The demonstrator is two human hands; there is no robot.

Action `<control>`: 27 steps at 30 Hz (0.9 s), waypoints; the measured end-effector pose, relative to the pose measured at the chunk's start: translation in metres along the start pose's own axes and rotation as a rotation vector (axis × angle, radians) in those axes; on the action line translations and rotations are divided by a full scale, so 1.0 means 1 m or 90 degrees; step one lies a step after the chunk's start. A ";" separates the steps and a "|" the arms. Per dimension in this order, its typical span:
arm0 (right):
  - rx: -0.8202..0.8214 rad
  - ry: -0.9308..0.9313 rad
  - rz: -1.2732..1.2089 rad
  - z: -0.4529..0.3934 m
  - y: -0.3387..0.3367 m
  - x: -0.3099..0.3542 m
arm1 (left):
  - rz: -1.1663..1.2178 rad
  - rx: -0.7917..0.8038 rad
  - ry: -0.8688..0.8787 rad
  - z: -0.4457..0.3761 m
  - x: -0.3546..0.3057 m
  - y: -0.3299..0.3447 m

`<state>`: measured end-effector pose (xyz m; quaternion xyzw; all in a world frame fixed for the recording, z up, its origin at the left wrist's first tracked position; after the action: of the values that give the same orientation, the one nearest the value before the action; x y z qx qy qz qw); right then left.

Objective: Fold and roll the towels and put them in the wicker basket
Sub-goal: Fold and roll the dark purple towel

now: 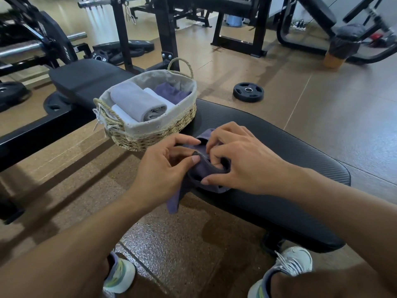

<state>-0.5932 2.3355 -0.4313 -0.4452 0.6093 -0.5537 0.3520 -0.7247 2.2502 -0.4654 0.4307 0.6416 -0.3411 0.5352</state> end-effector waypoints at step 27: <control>0.056 0.050 -0.272 0.013 -0.004 -0.004 | -0.029 -0.434 0.196 -0.010 -0.029 -0.088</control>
<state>-0.5788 2.3348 -0.4292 -0.5267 0.4896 -0.6586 0.2215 -0.8077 2.2184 -0.4372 0.2597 0.8005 -0.0510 0.5377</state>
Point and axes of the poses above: each hand's wrist, its own z-axis away from the middle knuckle, its own y-axis out of the palm, x = y × z, the point moved 6 cm from there along -z, towards the middle knuckle, and after that the axes turned 13 degrees about z, right-handed, at the moved point
